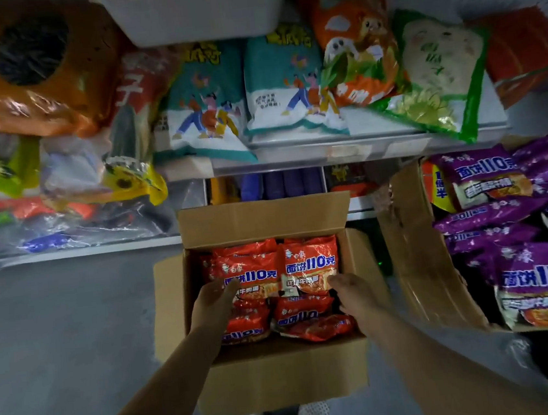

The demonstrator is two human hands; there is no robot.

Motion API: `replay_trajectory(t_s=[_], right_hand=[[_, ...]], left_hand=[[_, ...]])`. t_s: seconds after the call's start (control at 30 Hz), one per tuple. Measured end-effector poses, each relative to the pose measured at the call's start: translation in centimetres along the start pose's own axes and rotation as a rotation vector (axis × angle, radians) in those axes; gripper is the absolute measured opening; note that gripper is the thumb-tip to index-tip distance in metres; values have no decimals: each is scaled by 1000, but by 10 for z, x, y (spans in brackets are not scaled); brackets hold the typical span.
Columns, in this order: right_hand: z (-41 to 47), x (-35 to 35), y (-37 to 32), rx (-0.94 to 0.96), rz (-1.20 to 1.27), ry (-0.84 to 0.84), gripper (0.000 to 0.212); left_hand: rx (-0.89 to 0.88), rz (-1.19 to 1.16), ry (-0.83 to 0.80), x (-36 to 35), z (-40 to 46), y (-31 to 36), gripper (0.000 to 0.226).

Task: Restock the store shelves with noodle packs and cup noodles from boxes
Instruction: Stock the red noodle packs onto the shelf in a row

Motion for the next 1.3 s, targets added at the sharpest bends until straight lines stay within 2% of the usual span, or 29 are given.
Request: replay_trajectory(t_s=[0.13,0.27,0.37,0.5,0.77,0.83,1.0,1.13,1.3], right_hand=[[59,-13,16,21,-63,7,15],[121,-28,39,27,-98,17,30],[157,-37,50,23,-55,32,28],[187,-45,61,-2,41,80,46],[226,-57,82,-89,125,105,69],[228,-58,84,-89,122,113,65],[225,-59,84,-75,126,71,40],[221,-56,81,-57,153,149,54],[213,-57,77,-33,183,150,55]], left_hand=[[-3,10,35,-18,46,-27,52],[-1,19,54,-37,94,-55,55],[4,8,82,-47,126,-72,54],[-9,5,88,-55,159,-88,51],[-13,124,167,-66,202,-107,77],[0,146,169,-65,206,-110,76],[65,139,156,-60,214,-121,73],[57,116,167,-56,210,-120,71],[40,86,130,-58,200,-118,62]])
Point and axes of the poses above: each hand's wrist, its own z-axis towards the middle knuckle, its own x-axis out of the back of the hand, y = z × x, the point moved 5 cm from there along z, towards the middle knuckle, and after that the axes turned 4 degrees about y, right-handed, at the moved point
